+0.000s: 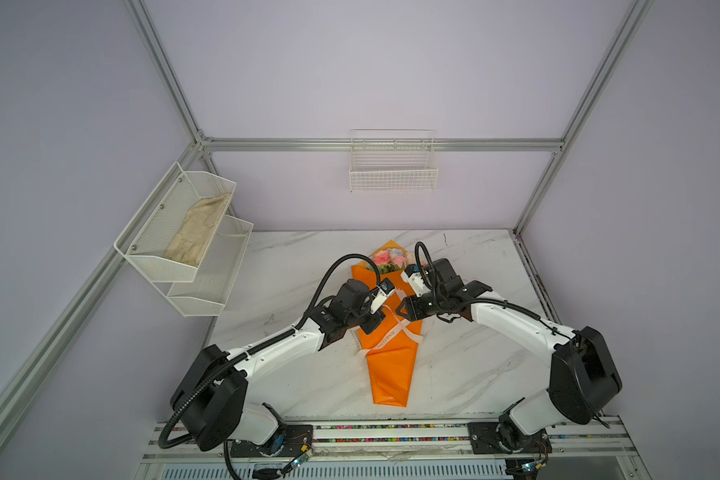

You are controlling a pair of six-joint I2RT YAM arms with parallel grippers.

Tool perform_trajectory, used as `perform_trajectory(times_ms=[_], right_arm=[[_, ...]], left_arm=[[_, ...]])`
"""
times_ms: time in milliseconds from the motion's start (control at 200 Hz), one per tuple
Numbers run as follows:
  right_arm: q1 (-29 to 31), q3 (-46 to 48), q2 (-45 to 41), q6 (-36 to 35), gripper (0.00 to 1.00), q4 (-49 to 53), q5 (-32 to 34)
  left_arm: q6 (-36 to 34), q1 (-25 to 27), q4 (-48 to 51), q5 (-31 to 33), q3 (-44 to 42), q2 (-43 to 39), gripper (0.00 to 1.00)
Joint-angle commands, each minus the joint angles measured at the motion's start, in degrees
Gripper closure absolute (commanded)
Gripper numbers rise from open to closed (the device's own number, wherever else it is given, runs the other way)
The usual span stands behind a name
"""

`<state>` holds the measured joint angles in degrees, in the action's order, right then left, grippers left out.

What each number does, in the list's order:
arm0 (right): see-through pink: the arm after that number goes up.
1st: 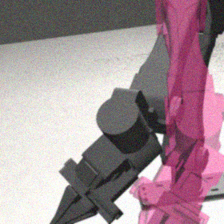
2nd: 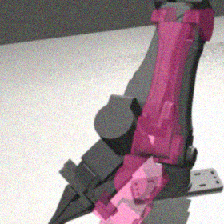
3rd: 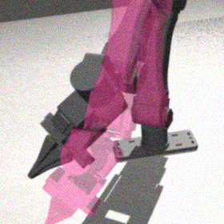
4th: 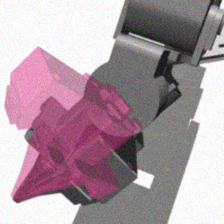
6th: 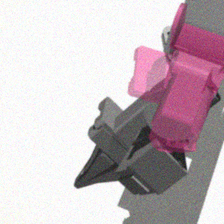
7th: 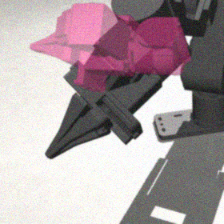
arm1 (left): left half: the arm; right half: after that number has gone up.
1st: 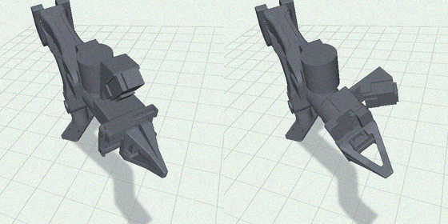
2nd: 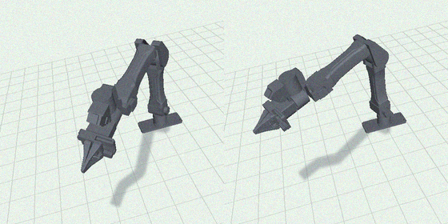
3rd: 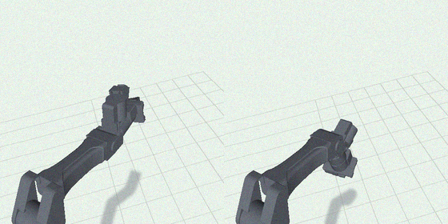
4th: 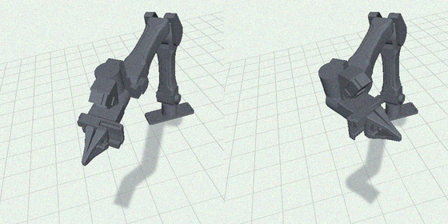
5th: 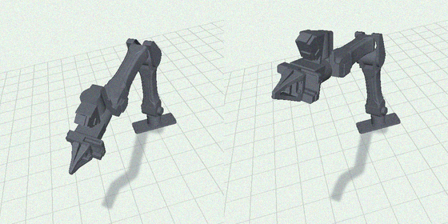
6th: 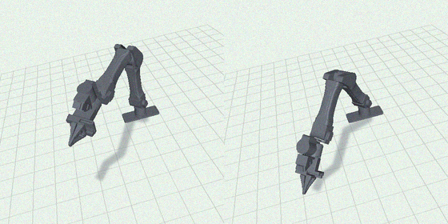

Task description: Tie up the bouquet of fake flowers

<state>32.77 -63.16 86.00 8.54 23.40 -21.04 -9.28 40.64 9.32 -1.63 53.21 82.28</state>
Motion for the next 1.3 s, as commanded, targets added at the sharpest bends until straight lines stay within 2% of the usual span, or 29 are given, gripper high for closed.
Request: perform_trajectory(times_ms=[0,40,75,130,220,275,395,430,505,570,725,930,1295], right_arm=[[-0.25,2.78,-6.67,1.63,0.62,-0.86,8.43],[-0.21,5.9,-11.15,2.6,0.67,-4.9,6.21],[0.02,9.48,-14.48,3.96,0.67,-9.61,2.08],[0.01,14.43,-17.46,11.24,0.66,-15.72,-2.87],[0.46,17.39,-16.11,17.07,0.66,-17.3,-11.11],[2.18,18.19,-14.18,20.46,0.66,-16.14,-11.62],[11.32,17.81,-9.97,22.99,0.65,-15.04,-4.87],[12.7,17.03,-8.61,24.32,0.64,-13.93,-0.7],[13.19,16.55,-5.75,30.73,0.61,-12.82,9.14],[14.07,16.83,-4.55,33.39,0.59,-16.32,10.36],[15.19,17.12,-3.26,44.86,0.54,-19.05,19.77],[15.34,14.86,0.93,47.89,0.53,-18.99,23.88],[16.94,7.32,10.31,48.11,0.52,-9.75,30.02]], left_arm=[[2.77,0.14,-1.6,0.79,0.38,0.84,1.0],[2.98,0.14,-1.29,1.13,0.51,1.05,1.0],[3.34,0.2,-1.01,1.45,0.68,1.32,1.0],[3.94,0.14,-0.85,1.63,0.68,1.7,1.0],[4.85,0.02,-0.4,1.46,0.84,2.26,1.0],[5.46,0.05,-0.19,1.36,0.93,2.57,1.0],[6.33,0.04,-0.02,0.81,1.45,3.48,1.0],[6.51,-0.01,0.25,0.84,1.86,3.81,1.0],[6.71,-0.01,0.67,0.62,2.33,4.12,1.0],[6.89,0.05,0.44,0.49,2.25,4.2,1.0],[8.02,-0.06,1.02,0.57,2.84,4.86,1.0],[9.67,-0.21,1.54,0.09,3.22,5.94,1.0],[12.57,-1.59,2.81,-2.41,4.09,7.95,1.0]])
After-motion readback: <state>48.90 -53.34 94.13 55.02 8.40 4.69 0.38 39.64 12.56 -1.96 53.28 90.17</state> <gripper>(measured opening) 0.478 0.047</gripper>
